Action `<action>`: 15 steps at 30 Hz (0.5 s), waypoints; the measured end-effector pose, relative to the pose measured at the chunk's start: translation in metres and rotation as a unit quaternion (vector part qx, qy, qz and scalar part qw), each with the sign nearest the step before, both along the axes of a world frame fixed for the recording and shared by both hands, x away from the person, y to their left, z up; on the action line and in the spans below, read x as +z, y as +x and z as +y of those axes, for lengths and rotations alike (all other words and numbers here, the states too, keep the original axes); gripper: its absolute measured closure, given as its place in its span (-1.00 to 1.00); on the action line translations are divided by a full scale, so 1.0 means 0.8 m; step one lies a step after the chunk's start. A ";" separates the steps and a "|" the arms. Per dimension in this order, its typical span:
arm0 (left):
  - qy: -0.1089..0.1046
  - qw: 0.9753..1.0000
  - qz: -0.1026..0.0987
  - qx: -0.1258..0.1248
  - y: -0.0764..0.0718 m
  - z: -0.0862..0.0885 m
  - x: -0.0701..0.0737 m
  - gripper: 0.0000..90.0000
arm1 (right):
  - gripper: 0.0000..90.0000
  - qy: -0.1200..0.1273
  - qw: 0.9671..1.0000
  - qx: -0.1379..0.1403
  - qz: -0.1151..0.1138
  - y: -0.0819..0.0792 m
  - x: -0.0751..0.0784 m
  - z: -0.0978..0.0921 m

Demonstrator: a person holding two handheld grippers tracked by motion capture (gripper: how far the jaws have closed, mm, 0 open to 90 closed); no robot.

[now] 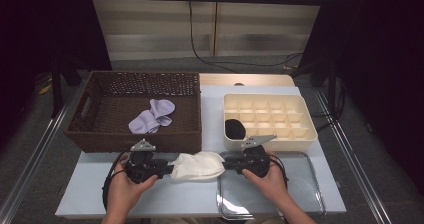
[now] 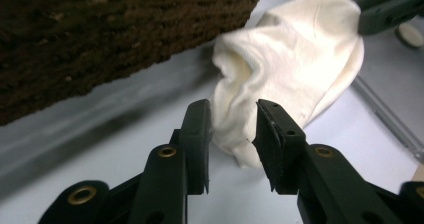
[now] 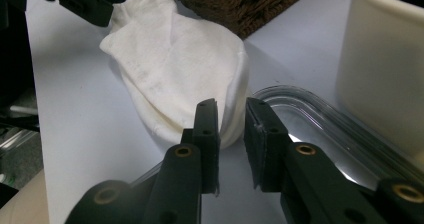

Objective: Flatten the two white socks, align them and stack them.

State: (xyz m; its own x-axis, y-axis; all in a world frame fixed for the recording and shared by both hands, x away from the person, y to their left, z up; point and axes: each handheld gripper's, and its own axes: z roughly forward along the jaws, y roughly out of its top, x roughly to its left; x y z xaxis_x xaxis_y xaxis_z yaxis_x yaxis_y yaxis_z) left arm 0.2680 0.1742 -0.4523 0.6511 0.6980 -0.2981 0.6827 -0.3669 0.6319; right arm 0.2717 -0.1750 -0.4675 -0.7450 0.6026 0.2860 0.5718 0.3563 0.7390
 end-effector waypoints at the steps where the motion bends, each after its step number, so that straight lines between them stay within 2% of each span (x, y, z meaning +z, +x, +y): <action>1: 0.000 1.000 0.000 0.000 0.000 0.000 0.000 0.49 | 0.71 0.000 1.000 0.000 0.000 0.000 0.000 0.000; 3: 0.003 1.000 0.001 -0.005 -0.001 -0.004 -0.002 0.50 | 0.74 0.006 1.000 -0.003 0.000 -0.001 0.001 -0.003; 6: 0.011 1.000 0.004 0.001 -0.001 -0.006 -0.002 0.61 | 0.81 0.005 1.000 -0.001 -0.013 -0.001 0.005 0.000; 7: 0.015 1.000 0.010 0.000 0.000 -0.006 -0.003 0.67 | 0.87 0.009 1.000 0.004 -0.011 0.000 0.007 0.003; 9: 0.015 1.000 0.006 0.002 0.000 -0.008 -0.005 0.68 | 0.92 0.008 1.000 0.006 -0.008 0.001 0.006 0.005; 10: 0.017 1.000 0.008 0.000 0.001 -0.008 -0.006 0.74 | 0.97 -0.004 1.000 0.016 -0.004 0.003 0.003 0.010; 15: 0.025 1.000 0.004 0.000 0.001 -0.011 -0.003 0.82 | 0.99 -0.009 1.000 0.020 0.003 0.004 0.002 0.013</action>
State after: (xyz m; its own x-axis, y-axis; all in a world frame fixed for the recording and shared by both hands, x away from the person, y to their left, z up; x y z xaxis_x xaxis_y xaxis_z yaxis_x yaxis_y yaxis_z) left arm 0.2691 0.1654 -0.4544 0.6495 0.7116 -0.2680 0.6871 -0.3983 0.6077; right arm 0.2747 -0.1644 -0.4655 -0.7668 0.5781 0.2789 0.5609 0.3924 0.7290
